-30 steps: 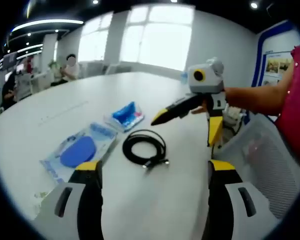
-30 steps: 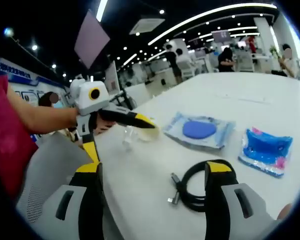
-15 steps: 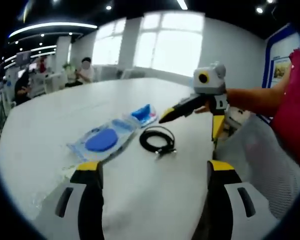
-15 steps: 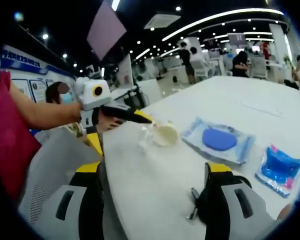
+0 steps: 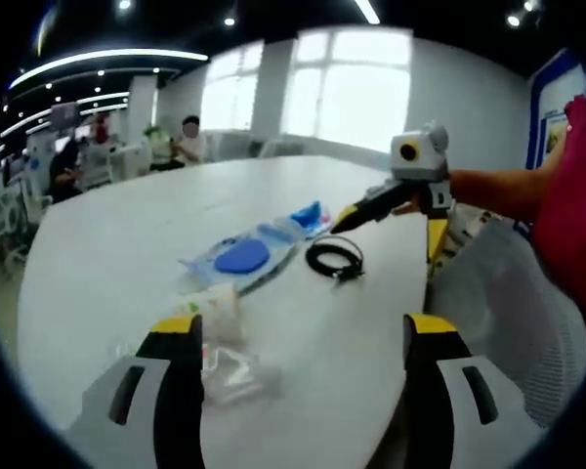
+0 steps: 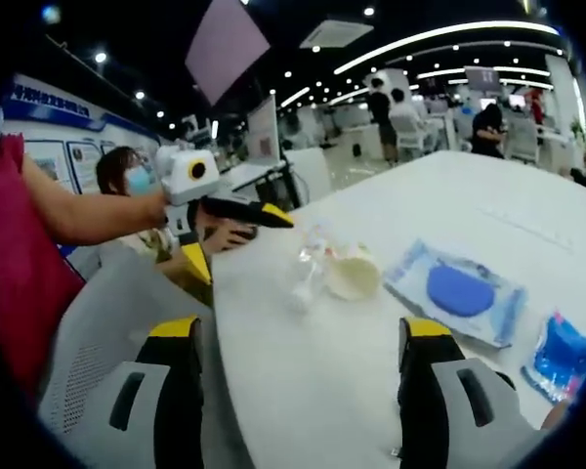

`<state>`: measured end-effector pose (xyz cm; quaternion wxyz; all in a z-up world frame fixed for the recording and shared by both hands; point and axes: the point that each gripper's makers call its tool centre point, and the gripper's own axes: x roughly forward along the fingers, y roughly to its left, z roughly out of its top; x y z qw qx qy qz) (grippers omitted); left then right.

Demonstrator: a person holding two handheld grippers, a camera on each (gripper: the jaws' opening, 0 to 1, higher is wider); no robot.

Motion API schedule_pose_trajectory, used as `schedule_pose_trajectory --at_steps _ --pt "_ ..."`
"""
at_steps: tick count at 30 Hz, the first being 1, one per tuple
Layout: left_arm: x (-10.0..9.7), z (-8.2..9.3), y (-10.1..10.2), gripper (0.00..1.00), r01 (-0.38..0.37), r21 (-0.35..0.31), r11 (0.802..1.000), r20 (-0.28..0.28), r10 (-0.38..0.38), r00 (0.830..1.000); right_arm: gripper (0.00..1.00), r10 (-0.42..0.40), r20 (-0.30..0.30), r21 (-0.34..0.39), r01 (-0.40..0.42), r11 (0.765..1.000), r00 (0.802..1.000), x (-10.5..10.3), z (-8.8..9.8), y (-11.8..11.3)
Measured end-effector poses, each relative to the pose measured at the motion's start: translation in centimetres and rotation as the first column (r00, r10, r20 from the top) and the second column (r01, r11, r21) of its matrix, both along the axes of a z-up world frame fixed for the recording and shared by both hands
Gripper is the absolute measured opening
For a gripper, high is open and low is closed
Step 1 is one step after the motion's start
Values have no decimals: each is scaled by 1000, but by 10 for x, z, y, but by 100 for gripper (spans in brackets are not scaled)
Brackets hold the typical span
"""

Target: Arrange the tabletop items into an orderly group along one side of the table until the central work area is clear of visible clutter.

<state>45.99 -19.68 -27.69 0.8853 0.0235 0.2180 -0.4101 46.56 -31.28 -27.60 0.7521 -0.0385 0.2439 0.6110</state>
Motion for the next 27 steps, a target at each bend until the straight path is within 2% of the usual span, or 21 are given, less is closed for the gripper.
schedule_pose_trajectory --at_steps 9,16,21,25,27 --pt "-1 -3 43 80 9 33 999 -7 -9 1000 81 2 -1 -7 -2 1000 1000 -6 -2 27" --pt "1 -12 66 79 83 103 991 -27 -81 996 81 -8 -8 -15 8 1000 1000 -9 -8 47" --pt "10 -20 76 79 150 158 976 -37 -146 989 81 -18 -13 -30 17 999 1000 -11 -13 57" --pt "18 -27 78 79 222 207 953 -42 -218 975 81 -33 -11 -47 33 998 999 -8 -16 56" --pt "21 -32 79 78 257 244 935 -47 -254 966 80 -49 -13 -44 48 998 999 -6 -15 55"
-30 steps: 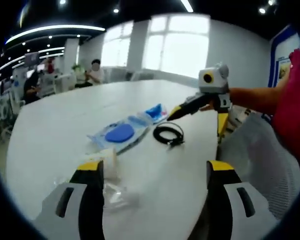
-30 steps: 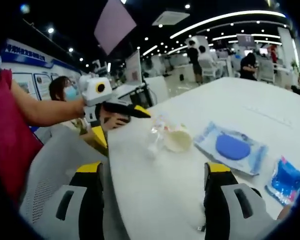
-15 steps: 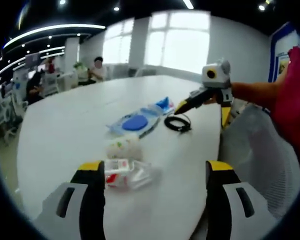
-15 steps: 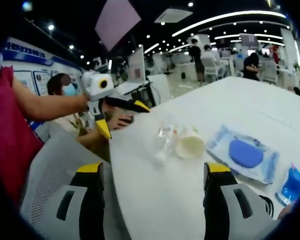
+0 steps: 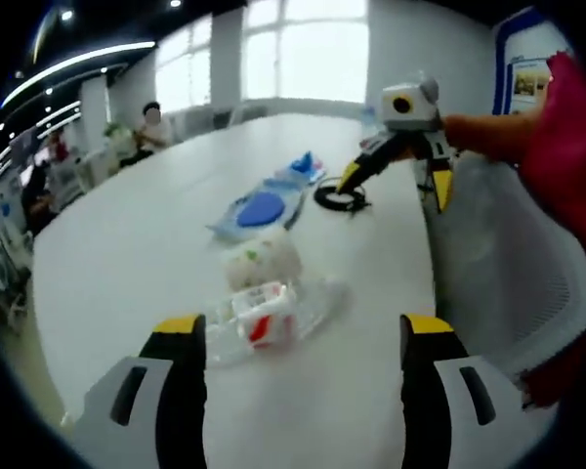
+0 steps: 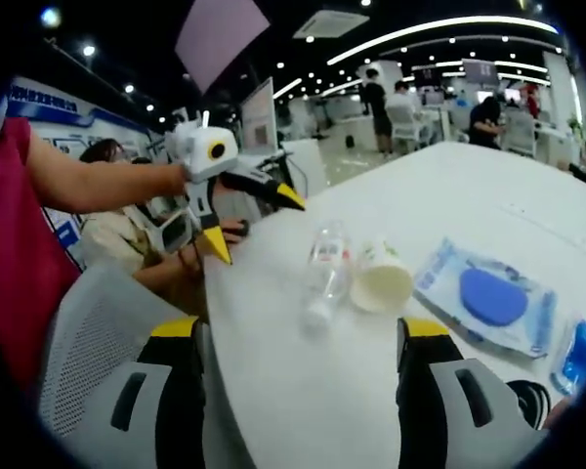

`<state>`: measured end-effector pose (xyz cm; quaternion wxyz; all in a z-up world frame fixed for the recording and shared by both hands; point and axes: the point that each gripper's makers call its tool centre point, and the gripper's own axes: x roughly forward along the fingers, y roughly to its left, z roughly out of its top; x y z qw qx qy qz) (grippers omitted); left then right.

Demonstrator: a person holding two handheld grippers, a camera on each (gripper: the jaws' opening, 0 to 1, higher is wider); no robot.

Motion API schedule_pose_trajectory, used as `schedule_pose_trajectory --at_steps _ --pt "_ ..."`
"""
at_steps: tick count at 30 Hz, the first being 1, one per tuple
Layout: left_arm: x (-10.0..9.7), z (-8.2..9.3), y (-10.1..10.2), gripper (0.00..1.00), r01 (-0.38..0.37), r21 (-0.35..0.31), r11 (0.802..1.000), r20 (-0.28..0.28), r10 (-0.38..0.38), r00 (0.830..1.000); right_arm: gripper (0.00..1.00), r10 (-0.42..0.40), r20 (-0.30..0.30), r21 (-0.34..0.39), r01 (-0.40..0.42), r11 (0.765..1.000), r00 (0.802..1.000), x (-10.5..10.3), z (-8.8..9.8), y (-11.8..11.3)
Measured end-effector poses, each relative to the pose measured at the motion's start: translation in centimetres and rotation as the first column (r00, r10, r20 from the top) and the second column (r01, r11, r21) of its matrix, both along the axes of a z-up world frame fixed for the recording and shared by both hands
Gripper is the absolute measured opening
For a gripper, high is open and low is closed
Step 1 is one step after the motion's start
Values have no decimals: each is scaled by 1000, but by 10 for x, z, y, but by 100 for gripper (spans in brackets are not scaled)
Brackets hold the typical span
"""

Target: Arrange the tabletop items into an orderly group along one side of the table until the central work area is clear of visible clutter.

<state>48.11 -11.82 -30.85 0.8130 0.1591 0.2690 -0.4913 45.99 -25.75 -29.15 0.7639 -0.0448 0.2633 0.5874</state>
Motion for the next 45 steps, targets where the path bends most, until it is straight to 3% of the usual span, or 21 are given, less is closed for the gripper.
schedule_pose_trajectory --at_steps 4,11,16,20,30,35,37,45 --pt "9 -14 -1 78 91 89 992 -3 -91 996 80 -21 -3 -4 21 1000 1000 4 -2 0" --pt "20 -23 -6 76 200 158 967 -1 -202 979 80 -47 -11 -17 46 999 999 6 -7 2" --pt "30 -30 -5 75 282 234 930 -8 -288 958 79 -63 -15 -20 63 998 998 7 -9 2" --pt "35 -36 -6 74 349 288 892 -19 -359 933 79 -83 -23 -20 82 996 996 8 -11 0" --pt "38 -58 -9 68 507 389 769 -110 -508 854 79 -118 -44 -21 117 993 992 10 -17 -9" --pt "39 -62 -12 65 554 398 732 -142 -547 825 78 -126 -50 -20 125 992 991 11 -19 -11" --pt "38 -64 -13 61 581 404 706 -157 -572 805 78 -129 -53 -20 128 992 990 12 -20 -12" --pt "41 -71 -19 56 626 400 670 -182 -611 770 78 -130 -64 -18 129 991 989 14 -23 -14"
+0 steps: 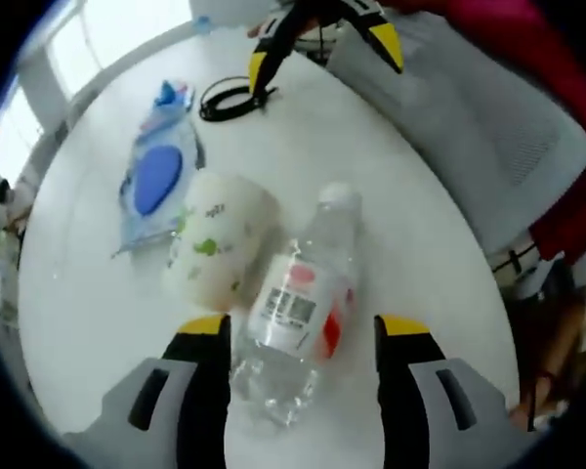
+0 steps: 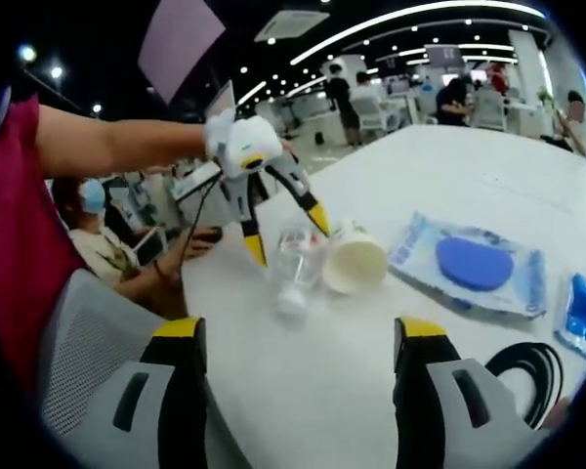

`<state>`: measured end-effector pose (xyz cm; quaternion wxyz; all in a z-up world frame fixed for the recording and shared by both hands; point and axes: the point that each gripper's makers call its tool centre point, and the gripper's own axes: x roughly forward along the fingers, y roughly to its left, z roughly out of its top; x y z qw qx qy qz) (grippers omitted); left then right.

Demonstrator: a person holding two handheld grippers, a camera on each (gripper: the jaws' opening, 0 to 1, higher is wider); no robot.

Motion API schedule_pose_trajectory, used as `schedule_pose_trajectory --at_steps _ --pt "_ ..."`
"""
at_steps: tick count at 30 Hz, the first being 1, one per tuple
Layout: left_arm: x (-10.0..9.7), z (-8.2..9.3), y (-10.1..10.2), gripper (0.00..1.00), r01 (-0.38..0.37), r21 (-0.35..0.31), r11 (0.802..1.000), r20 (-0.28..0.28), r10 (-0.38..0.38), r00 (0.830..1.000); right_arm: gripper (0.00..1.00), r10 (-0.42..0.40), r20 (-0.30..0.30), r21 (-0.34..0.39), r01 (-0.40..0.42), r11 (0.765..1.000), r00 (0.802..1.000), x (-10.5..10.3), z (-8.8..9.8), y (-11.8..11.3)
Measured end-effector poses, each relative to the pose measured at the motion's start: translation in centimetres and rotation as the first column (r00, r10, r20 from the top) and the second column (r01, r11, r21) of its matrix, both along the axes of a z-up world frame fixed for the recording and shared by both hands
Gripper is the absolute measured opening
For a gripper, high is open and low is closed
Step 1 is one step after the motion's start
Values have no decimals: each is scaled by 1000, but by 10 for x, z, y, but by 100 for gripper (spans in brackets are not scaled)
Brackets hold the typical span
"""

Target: Arrange the tabletop items into an orderly group along one side of the table until the central work area is clear of visible clutter.

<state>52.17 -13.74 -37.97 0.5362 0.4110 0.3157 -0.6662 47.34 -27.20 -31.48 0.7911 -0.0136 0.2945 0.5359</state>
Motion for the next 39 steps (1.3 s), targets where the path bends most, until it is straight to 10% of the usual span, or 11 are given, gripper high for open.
schedule_pose_trajectory --at_steps 17,39 --pt "-7 -25 17 48 30 94 995 1 -30 1000 77 9 -12 18 -9 1000 1000 0 -1 0" --pt "-15 -22 -14 44 -36 3 999 -15 36 999 75 14 -32 25 -13 1000 999 -1 -3 0"
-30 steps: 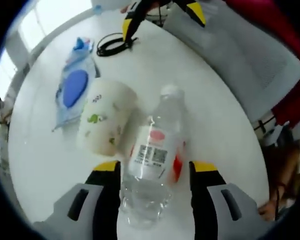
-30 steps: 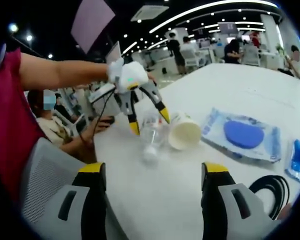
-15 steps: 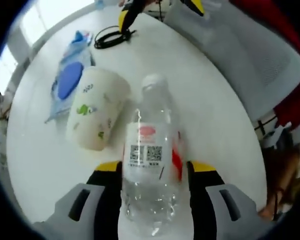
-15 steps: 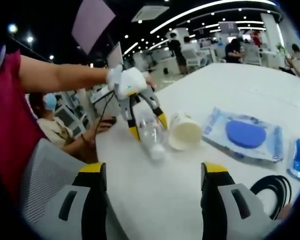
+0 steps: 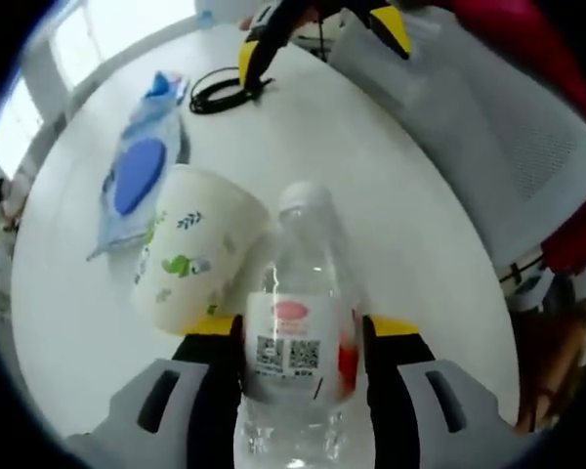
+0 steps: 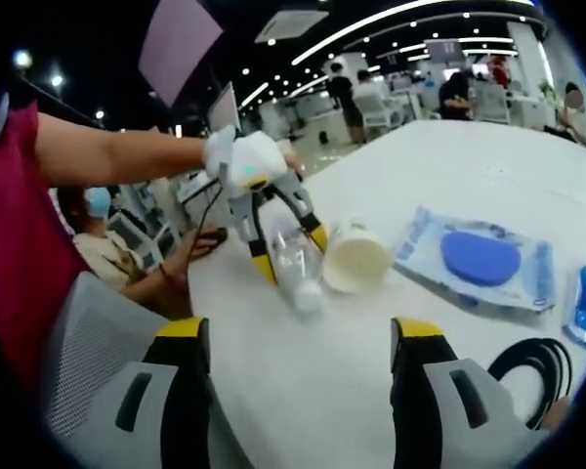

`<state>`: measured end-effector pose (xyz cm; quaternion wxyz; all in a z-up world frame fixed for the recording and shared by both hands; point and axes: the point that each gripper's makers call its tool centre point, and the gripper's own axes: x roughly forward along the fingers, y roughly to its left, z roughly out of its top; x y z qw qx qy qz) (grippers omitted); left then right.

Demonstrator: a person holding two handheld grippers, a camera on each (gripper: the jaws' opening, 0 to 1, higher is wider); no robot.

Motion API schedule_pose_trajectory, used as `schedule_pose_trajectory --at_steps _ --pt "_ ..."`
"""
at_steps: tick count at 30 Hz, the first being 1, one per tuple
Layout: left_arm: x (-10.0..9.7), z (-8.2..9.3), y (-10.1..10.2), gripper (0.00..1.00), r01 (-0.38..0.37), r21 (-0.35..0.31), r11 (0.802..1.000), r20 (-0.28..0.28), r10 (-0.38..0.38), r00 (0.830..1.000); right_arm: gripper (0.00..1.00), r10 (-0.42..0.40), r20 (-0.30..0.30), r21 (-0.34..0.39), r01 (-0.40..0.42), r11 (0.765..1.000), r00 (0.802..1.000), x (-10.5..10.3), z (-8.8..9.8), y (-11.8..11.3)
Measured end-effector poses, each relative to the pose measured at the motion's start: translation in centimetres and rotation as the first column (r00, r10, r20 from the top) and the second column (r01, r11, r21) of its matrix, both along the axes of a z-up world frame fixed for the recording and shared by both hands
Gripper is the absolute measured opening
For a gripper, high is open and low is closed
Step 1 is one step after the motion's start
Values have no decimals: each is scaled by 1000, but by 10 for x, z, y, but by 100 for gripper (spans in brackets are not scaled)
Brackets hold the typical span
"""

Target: Arrange the tabletop items into an orderly group along one side of the table until the central work area is clear of visible clutter.

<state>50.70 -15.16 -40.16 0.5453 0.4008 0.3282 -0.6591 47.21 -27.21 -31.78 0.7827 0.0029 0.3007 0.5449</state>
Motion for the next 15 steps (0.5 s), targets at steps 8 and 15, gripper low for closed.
schedule_pose_trajectory --at_steps 8,15 --pt "-4 1 -2 42 -7 -10 1000 2 7 1000 75 -1 0 1 1 1000 1000 1 0 2" --pt "-10 4 2 41 -48 -41 998 -3 48 999 74 8 -2 -1 -8 1000 1000 -1 -1 4"
